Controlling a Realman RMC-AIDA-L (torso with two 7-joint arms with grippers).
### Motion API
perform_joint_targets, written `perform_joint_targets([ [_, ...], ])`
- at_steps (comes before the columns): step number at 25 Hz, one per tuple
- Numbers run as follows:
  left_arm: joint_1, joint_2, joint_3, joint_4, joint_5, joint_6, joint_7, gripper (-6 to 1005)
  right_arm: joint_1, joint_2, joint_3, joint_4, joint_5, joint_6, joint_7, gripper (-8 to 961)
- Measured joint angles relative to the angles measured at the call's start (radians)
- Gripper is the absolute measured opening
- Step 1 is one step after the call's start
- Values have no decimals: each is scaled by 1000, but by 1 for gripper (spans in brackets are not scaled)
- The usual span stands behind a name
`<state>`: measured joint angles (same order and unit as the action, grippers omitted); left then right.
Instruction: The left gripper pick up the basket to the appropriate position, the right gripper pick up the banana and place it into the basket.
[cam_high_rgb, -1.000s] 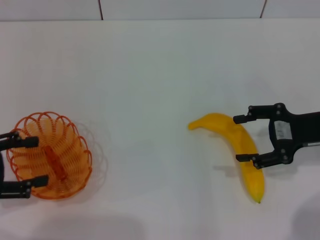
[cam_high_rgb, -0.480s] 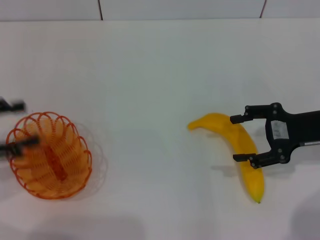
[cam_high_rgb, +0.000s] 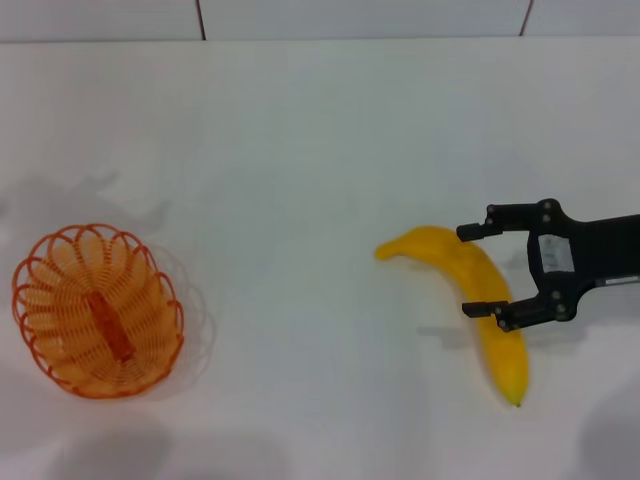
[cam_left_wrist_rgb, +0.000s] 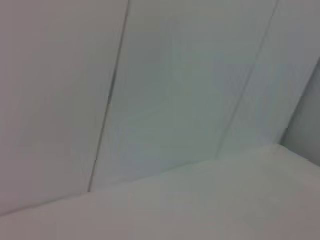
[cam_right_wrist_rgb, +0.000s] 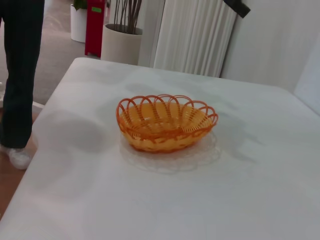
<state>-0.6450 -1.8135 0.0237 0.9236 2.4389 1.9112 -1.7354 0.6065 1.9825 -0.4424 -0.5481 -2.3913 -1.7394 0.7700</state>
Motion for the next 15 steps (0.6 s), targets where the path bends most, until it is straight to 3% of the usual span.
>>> perform_joint_targets([
  [1,-6,15,36,2,14,2,-19,857,0,0,0,0,0,0,0,820],
  [2,-12,43,130,6,32,8,-31,857,0,1,-1,0,0,0,0,820],
  [3,-12,43,130,6,32,8,-31,856,0,1,-2,0,0,0,0,820],
  [5,-14,71,252,22,38,12,-25,855,1,1,-2,1,1,0,0,820],
  [8,-15,82,378,84,39,13,24,854,2,1,0,1,2,0,0,820],
  [10,-15,60,419,138,40,12,89,853,2,1,1,1,2,0,0,820],
  [11,-15,43,435,162,41,11,125,853,2,1,1,1,3,0,1,820],
  [12,-20,11,457,198,56,2,169,853,3,1,1,1,3,0,1,820],
  [13,-20,11,457,198,56,2,169,852,3,1,1,1,3,0,1,820],
  [15,-38,-31,471,211,111,-19,207,851,5,1,1,1,3,0,1,820],
])
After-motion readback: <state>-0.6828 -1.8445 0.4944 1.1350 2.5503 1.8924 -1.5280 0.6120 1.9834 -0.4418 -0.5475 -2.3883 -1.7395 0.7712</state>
